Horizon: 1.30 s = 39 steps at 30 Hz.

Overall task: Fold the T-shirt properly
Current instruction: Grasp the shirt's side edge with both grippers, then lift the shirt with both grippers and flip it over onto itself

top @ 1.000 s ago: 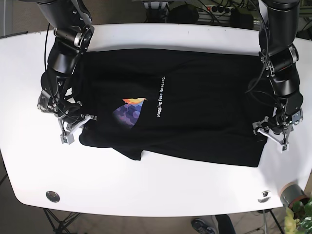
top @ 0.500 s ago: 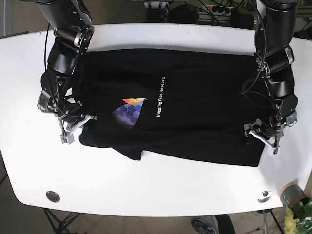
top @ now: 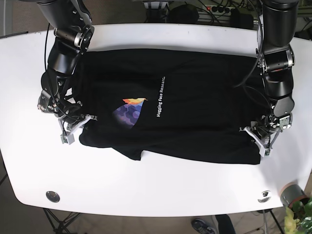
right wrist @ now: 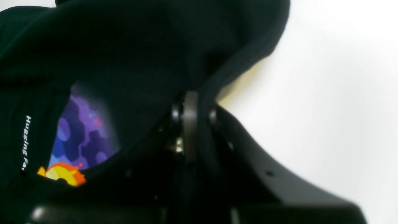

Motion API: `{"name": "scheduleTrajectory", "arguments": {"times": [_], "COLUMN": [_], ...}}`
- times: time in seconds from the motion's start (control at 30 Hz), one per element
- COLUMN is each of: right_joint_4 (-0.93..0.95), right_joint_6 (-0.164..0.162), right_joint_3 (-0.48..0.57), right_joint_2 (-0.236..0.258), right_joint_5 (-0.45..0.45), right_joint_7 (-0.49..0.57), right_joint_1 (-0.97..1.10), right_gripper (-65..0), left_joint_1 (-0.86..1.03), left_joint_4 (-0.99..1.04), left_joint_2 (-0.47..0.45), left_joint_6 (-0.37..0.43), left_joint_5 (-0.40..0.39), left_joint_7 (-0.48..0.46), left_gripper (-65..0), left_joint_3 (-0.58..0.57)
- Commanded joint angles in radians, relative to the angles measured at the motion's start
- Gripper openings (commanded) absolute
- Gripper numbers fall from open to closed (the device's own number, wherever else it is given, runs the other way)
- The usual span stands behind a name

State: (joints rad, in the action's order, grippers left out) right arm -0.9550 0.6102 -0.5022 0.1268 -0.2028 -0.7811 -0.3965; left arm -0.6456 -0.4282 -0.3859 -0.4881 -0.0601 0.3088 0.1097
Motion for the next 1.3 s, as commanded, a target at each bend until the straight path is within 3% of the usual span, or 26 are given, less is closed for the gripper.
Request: {"name": "scheduleTrajectory", "arguments": {"times": [0.0,0.13,0.3,0.6,0.9,1.27], "right_joint_4": [-0.015,-0.055,-0.200,-0.321,-0.322,-0.178], "right_joint_6": [0.006,0.004,-0.046,-0.051,-0.048,-0.046], "right_joint_3": [0.003,-0.003,-0.005,0.004,0.086,0.222], "right_joint_2": [0.007,0.007,0.009,0.021,0.126,0.216], "right_joint_5": [-0.011,-0.011,-0.011,-0.002,-0.013,-0.013], "right_joint_7": [0.013,-0.025,-0.088,-0.168,-0.229,-0.235], "right_joint_1": [-0.023,-0.026,-0.022,-0.089,-0.290,-0.666], "right_gripper": [-62.8,-62.9,-62.9,-62.9,-62.9,-62.9], "left_joint_1": [-0.023,-0.023,-0.023,-0.023,-0.061,-0.333], "left_joint_4": [-0.011,-0.062,-0.234,-0.556,-0.854,-0.868], "left_joint_2": [-0.009,-0.009,-0.008,0.044,0.092,0.060], "left_joint_6": [-0.008,-0.010,-0.021,-0.050,-0.045,-0.045], "left_joint_5": [-0.004,-0.005,-0.007,0.001,0.003,0.003], "left_joint_7": [0.005,0.011,0.206,0.392,0.522,0.580], "left_gripper": [-65.0,-65.0,-65.0,-65.0,-65.0,-65.0], "left_joint_3": [0.002,0.005,0.083,0.120,0.121,0.126]}}
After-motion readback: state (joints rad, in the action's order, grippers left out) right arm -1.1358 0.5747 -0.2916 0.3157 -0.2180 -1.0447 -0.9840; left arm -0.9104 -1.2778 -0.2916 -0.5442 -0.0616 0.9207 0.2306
